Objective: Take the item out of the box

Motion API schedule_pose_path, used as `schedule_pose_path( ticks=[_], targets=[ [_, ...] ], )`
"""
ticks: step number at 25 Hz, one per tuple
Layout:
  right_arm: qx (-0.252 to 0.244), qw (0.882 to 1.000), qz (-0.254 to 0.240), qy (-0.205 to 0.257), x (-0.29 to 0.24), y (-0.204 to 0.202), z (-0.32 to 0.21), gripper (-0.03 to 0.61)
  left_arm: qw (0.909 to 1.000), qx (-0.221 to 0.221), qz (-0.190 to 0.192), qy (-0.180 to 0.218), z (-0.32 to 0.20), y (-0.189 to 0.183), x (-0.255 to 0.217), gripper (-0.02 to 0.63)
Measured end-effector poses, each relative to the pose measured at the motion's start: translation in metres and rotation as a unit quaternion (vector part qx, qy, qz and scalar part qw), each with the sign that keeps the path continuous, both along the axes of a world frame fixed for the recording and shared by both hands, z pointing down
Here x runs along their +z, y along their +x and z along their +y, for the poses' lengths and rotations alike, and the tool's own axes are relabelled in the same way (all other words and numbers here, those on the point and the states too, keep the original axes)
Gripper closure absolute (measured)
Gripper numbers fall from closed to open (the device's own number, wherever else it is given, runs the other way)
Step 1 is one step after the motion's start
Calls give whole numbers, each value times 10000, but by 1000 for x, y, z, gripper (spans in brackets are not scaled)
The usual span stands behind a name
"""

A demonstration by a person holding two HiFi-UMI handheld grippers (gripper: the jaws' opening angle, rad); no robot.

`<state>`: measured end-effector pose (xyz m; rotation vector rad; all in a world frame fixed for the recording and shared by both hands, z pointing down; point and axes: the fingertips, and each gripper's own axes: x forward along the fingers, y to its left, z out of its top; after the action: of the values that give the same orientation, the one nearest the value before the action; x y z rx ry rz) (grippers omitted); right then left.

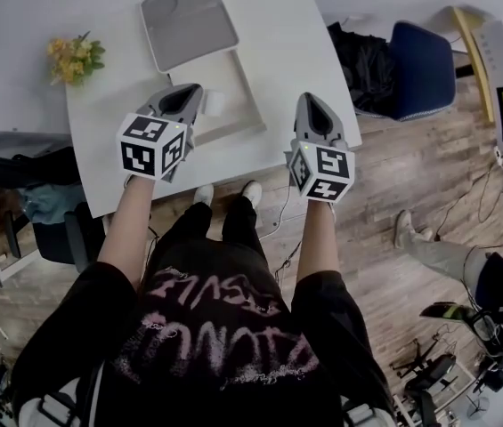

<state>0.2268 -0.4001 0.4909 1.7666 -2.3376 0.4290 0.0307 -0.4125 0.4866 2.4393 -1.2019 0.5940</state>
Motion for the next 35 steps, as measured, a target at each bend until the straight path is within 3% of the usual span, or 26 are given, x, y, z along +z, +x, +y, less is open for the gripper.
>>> schedule_pose_path(
  ticks=[14,18,26,35],
  targets=[
    [-87,9995,-5,-305,31,-3,3,569,9973,143,-237,-678,10,8,41,607],
    [-84,9996,-22,-286,33,-2,3,569,9944,267,-442,-917,13,14,50,546],
    [-38,9995,-35,-296,36,-1,1,569,9803,385,-1019,-1649,15,17,79,413],
    [33,9994,-39,-332,41,10,-3,569,9607,107,-1589,-2275,10,17,101,370]
  ],
)
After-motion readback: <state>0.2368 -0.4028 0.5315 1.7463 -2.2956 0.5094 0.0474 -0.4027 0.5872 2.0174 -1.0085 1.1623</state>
